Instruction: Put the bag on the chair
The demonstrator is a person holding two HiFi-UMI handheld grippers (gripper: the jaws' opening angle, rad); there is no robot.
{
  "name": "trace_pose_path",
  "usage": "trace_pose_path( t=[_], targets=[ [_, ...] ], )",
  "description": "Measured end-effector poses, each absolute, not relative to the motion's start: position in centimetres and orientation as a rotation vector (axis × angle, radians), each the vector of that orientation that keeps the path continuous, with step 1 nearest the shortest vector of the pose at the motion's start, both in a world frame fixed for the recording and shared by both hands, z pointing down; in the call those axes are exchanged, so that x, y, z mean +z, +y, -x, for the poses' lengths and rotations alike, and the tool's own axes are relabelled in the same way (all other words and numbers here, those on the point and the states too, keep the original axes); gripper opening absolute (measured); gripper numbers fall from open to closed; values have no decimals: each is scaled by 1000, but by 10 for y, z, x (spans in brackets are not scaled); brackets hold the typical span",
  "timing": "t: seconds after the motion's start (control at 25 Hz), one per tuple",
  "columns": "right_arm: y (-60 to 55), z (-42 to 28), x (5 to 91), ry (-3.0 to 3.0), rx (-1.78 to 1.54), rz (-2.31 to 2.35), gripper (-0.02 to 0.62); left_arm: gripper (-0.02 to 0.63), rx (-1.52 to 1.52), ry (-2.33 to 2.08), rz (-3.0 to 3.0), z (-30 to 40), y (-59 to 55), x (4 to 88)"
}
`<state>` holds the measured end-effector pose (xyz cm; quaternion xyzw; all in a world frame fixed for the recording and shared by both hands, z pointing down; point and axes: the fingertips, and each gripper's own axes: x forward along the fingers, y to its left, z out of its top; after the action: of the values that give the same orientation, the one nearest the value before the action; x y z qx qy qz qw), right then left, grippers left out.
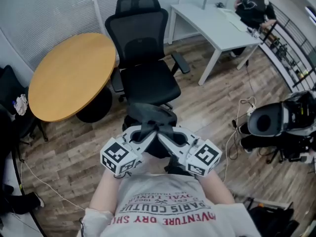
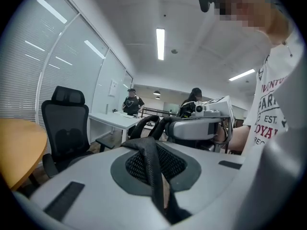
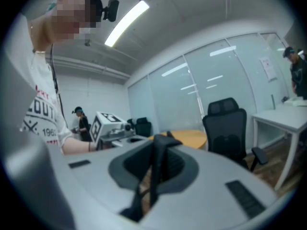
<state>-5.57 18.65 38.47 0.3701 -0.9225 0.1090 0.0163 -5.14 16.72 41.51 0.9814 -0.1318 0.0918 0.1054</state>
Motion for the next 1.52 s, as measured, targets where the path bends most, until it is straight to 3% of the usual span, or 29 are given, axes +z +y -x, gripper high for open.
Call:
trace_pose_path(
  t=[0.52,0.84,1.52],
  targets=[
    [60,-44,404,-2934,358,-713,44,46,253,-718,-2747,-43,39,436],
    [-2,-101,411,-2930,371,-685,44,46,309,-762,-2695,-102,-14,448],
    [-200,-94,421,-2867,496,-847,46,46,365,-585,-2721,-97,-207,459]
  ],
)
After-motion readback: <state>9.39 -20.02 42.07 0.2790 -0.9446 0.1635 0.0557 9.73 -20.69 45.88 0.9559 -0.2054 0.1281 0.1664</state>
